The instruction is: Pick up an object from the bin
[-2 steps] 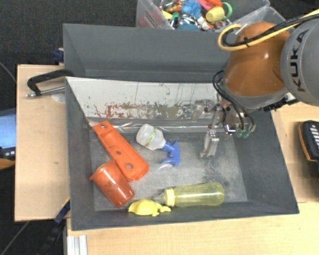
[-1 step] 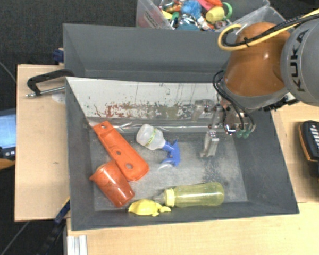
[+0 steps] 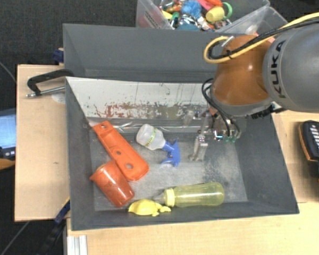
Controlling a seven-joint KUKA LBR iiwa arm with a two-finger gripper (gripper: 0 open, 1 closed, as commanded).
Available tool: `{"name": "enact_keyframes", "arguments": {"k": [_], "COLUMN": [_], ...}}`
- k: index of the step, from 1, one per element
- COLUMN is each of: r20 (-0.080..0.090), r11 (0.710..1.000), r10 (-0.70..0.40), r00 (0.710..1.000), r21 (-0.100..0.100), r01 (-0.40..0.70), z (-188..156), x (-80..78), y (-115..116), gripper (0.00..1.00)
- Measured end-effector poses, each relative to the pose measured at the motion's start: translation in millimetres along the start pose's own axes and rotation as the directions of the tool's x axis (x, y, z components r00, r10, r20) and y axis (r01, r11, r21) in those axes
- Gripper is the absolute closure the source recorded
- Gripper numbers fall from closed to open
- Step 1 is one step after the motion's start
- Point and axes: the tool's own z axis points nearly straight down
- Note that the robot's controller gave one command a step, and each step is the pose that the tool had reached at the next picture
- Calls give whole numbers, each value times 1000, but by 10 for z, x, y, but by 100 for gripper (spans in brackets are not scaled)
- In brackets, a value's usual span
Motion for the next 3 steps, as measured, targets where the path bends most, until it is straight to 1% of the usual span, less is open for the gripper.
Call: {"name": "enact_keyframes", "arguments": {"k": [1, 2, 3], "r20": [-4, -5, 0], "r11": [1000, 1000, 962], "r10": [2, 10, 272], "r00": [1000, 1000, 962], "r21": [-1, -1, -4], "r01": [-2, -10, -272], "z": [602, 933, 809], "x": [11, 4, -5], "y": [143, 205, 694], "gripper": [0, 0, 100]}}
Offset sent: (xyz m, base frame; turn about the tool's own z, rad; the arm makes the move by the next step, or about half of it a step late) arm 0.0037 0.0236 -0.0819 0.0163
